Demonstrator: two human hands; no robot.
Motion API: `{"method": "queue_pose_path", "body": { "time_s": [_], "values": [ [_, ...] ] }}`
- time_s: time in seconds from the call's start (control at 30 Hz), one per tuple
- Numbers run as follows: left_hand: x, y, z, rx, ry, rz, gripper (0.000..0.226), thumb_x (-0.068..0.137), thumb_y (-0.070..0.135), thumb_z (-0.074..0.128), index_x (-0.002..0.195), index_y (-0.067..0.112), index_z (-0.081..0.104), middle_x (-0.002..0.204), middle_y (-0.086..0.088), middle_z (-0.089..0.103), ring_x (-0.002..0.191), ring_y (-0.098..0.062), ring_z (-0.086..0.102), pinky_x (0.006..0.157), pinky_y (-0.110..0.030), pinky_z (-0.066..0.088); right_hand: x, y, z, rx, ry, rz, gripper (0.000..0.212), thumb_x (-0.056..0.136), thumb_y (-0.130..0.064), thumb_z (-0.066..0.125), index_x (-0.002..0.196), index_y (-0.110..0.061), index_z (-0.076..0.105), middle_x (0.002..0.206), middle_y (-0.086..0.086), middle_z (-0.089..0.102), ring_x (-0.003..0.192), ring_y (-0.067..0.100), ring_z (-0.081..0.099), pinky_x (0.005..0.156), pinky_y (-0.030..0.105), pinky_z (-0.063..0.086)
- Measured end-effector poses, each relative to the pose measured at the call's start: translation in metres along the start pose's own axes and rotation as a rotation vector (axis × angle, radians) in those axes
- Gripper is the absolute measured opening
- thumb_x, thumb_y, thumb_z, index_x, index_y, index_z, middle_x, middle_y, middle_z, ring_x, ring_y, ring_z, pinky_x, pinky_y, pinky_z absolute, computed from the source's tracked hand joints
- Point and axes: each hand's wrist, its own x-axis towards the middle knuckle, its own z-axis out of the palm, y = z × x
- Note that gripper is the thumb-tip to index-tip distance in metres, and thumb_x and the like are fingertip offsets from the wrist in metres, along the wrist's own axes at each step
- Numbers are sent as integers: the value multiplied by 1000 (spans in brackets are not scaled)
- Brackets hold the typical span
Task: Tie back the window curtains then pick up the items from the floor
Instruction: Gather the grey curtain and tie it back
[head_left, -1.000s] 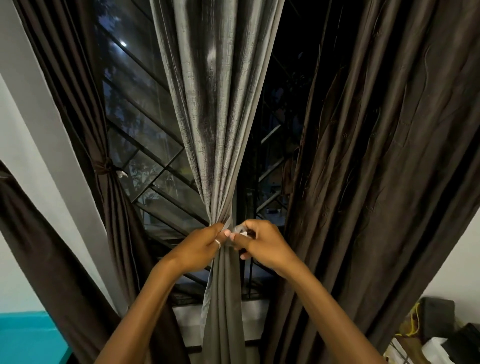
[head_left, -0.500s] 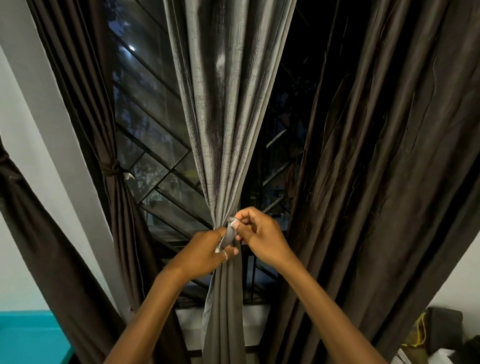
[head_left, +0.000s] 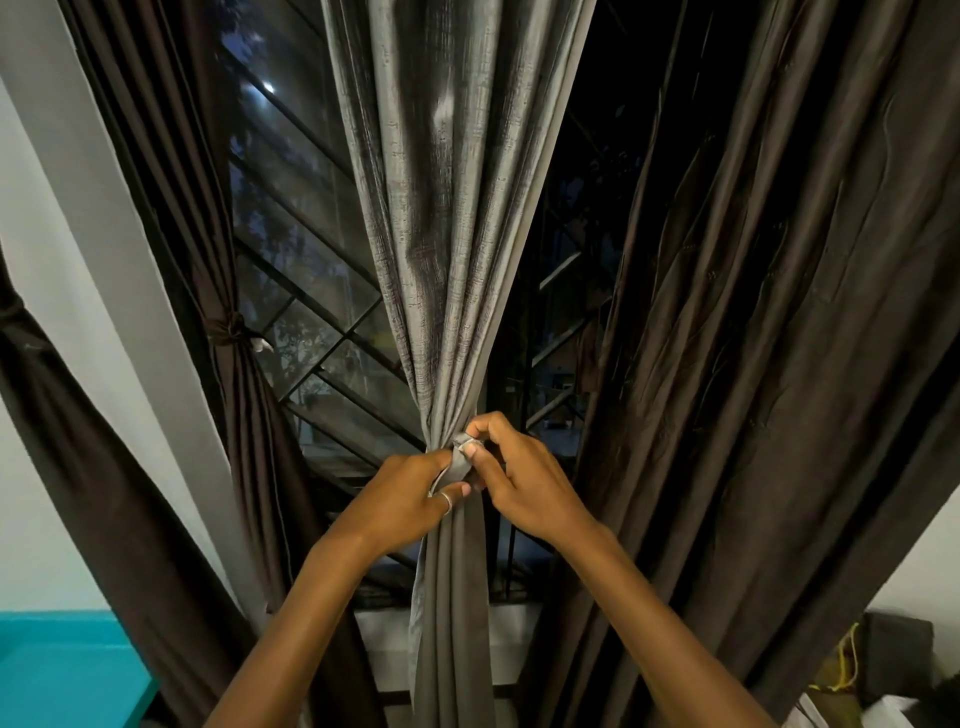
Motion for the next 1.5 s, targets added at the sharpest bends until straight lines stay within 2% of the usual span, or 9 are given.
{"method": "queue_pose_path", "body": {
  "time_s": [0.3,0.5,0.63,0.73,1.03,1.17,1.27,1.37,1.5],
  "values": [
    [-8,19,16,187,258,-64,38,99,37,54,124,24,28,87,4,65,66,-12,64,52,-27,49,4,-4,-2,-136,35,4,7,107,-35,43,109,-28,43,82,-8,62,65,7,59,51,28,44],
    [-14,15,22,545,404,166,32,96,34,63,117,15,49,76,1,65,56,-13,63,42,-29,51,10,0,-2,-62,-7,83,15,102,-42,51,112,-31,50,94,-8,70,82,9,68,68,45,58],
    [-12,12,24,727,372,220,30,100,34,57,120,12,55,80,-2,65,63,-14,65,43,-29,52,16,0,-7,-15,-27,119,9,101,-30,58,106,-27,51,81,-7,67,70,6,65,66,45,57],
    [-12,16,22,808,318,218,35,91,23,73,121,9,59,77,-4,62,61,-16,64,42,-28,51,19,-3,-10,15,-47,154,14,102,-26,59,107,-26,46,77,0,68,58,8,64,60,42,57],
    [-13,44,18,885,272,183,24,68,1,81,87,9,67,66,-8,60,50,-17,58,36,-27,46,16,-5,-11,145,-13,199,15,107,-34,47,110,-20,46,69,3,71,60,11,71,62,40,61],
    [-15,45,17,880,273,167,26,68,0,82,87,8,66,64,-8,58,47,-17,56,34,-26,42,13,-5,-11,138,-11,183,10,107,-30,48,109,-21,44,68,-5,65,63,8,67,61,31,57],
    [-15,41,15,833,283,131,31,69,1,84,91,8,63,64,-9,58,46,-18,56,34,-27,42,6,0,-10,137,-21,132,11,103,-21,52,105,-23,42,70,1,61,58,11,56,60,40,51],
    [-14,38,14,792,264,77,32,70,4,85,90,9,60,65,-8,59,47,-19,59,34,-28,45,-3,6,-6,168,-66,56,16,97,-10,57,108,-20,52,87,7,66,74,21,64,69,47,55],
    [-13,34,13,718,243,54,31,76,9,83,96,9,59,68,-6,62,50,-17,61,37,-27,48,-9,10,2,83,-60,-54,36,91,-3,62,125,-16,64,114,-2,63,102,7,64,86,22,54]
  ]
}}
